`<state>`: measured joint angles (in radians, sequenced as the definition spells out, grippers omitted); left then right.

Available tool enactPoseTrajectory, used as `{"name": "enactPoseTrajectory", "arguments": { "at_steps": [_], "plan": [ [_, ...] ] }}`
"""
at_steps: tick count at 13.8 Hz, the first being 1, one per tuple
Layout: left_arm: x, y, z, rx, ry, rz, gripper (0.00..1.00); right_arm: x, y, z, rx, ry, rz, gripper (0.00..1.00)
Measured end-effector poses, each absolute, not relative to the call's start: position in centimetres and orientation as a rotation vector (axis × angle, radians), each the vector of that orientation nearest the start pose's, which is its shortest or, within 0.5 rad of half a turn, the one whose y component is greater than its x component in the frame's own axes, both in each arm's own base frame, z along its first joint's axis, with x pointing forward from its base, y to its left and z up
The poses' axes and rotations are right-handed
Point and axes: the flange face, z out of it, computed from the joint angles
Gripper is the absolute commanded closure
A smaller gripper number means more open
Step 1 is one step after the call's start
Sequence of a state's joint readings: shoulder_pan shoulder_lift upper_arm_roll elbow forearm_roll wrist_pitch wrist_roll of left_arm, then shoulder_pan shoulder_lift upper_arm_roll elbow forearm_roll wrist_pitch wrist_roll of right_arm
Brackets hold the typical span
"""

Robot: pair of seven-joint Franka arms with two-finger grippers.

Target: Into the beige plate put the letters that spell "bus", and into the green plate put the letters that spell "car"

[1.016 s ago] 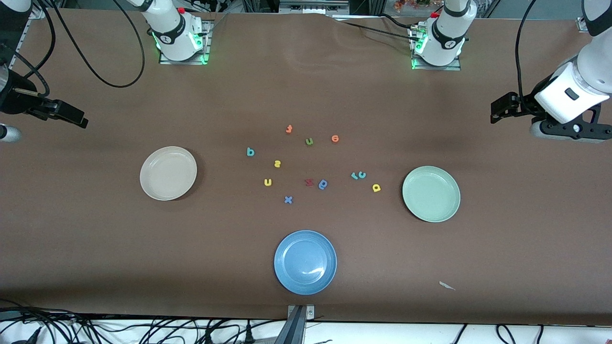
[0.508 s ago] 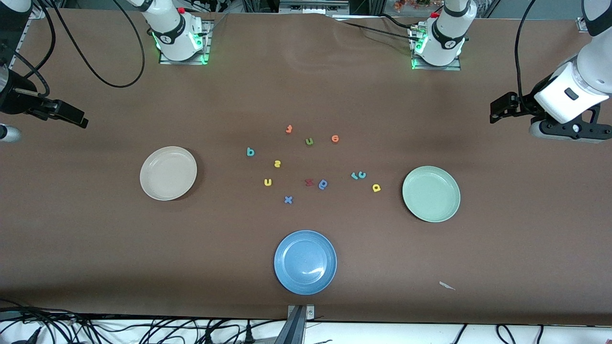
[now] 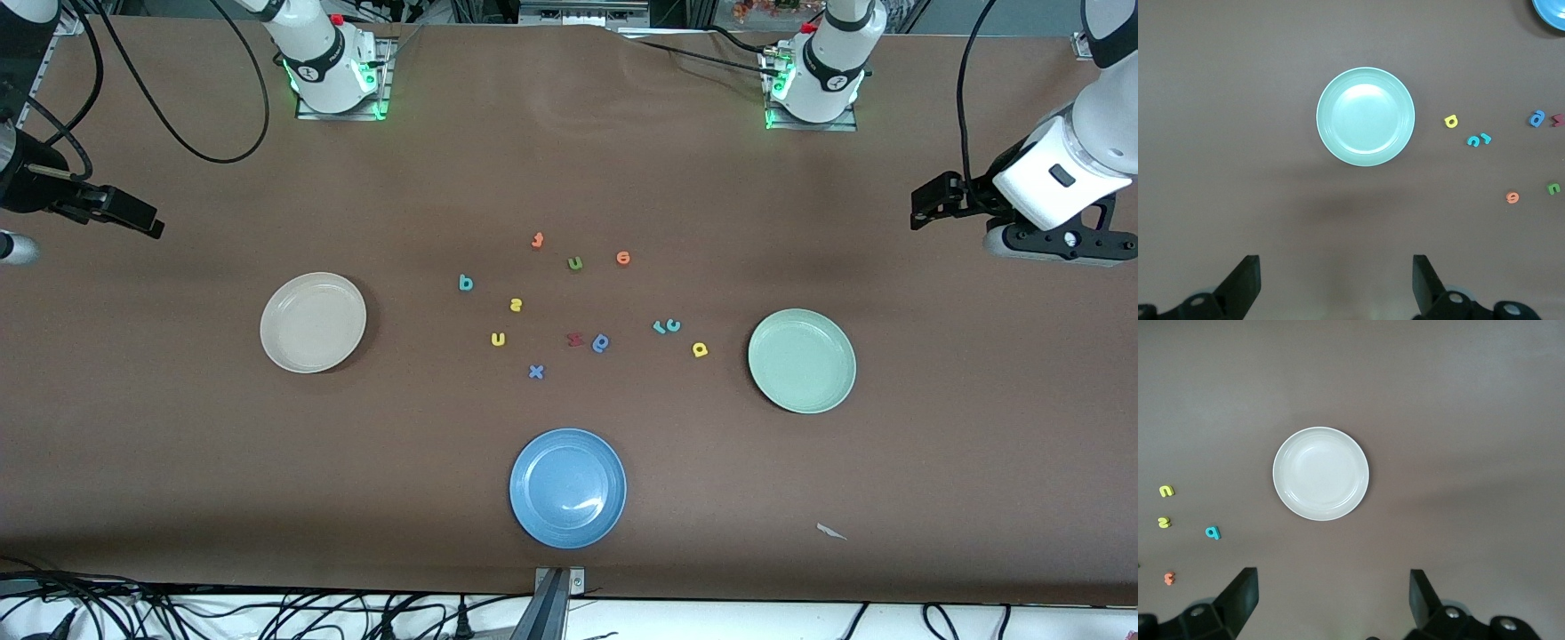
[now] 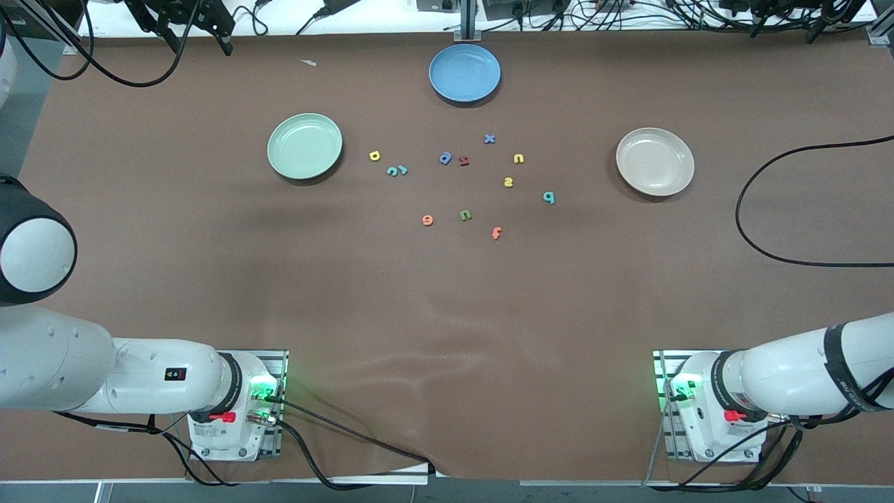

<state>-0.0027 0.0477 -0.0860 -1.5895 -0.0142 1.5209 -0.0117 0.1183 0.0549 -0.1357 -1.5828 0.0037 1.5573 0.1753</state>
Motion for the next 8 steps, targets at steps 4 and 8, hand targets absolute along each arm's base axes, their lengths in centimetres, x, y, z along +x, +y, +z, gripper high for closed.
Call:
{"name": "enactPoseTrajectory", "arguments": {
  "at_steps": [4, 8],
  "plan": [
    [55.98, -5.02, 58.3, -3.146, 0.121, 0.191, 0.0, 56.73, -0.75, 58.72, -3.135, 0.303, 0.125, 0.0],
    [56.3, -5.02, 57.56, -3.145, 0.121, 0.211, 0.0, 56.73, -0.75, 58.72, -3.135, 0.303, 0.125, 0.0]
  ]
}}
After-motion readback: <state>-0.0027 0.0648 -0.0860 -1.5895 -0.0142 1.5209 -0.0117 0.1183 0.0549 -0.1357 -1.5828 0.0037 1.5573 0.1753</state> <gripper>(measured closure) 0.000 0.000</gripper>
